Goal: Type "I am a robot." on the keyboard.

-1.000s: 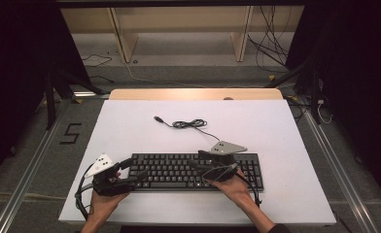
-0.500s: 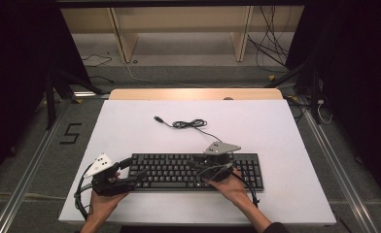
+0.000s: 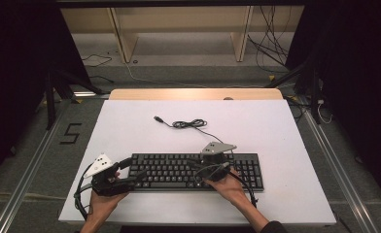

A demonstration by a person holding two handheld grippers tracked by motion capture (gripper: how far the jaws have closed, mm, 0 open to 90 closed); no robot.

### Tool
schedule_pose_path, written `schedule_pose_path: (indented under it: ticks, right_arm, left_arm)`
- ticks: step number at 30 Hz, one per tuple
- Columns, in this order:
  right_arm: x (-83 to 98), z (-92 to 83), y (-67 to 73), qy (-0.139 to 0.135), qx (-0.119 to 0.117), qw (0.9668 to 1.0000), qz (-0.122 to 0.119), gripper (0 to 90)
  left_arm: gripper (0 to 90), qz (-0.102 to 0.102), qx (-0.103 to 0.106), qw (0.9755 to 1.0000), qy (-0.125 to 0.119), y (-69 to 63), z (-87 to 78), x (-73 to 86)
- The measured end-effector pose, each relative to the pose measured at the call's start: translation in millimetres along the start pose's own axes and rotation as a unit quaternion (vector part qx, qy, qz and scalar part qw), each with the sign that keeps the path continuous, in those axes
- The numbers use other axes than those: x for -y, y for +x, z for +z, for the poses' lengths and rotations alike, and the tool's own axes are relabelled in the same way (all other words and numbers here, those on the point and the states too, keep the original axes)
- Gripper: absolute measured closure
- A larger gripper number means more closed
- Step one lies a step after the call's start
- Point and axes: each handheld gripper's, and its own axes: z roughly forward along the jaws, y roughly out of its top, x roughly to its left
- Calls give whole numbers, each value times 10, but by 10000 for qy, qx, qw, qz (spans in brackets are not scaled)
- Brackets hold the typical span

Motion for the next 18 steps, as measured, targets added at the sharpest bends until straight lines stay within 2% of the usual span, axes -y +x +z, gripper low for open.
schedule_pose_path:
  ticks: [4, 5, 18]
  right_arm:
    - [6, 40, 1, 118, -11, 9999, 20, 889]
    - [13, 65, 3, 216, -14, 9998, 24, 900]
    - [60, 217, 25, 644, -8, 9979, 3, 900]
  left_arm:
    - [236, 3, -2, 10000, 3, 1, -1, 0]
    - [237, 2, -3, 10000, 3, 1, -1, 0]
    - [236, 3, -5, 10000, 16, 8, -1, 0]
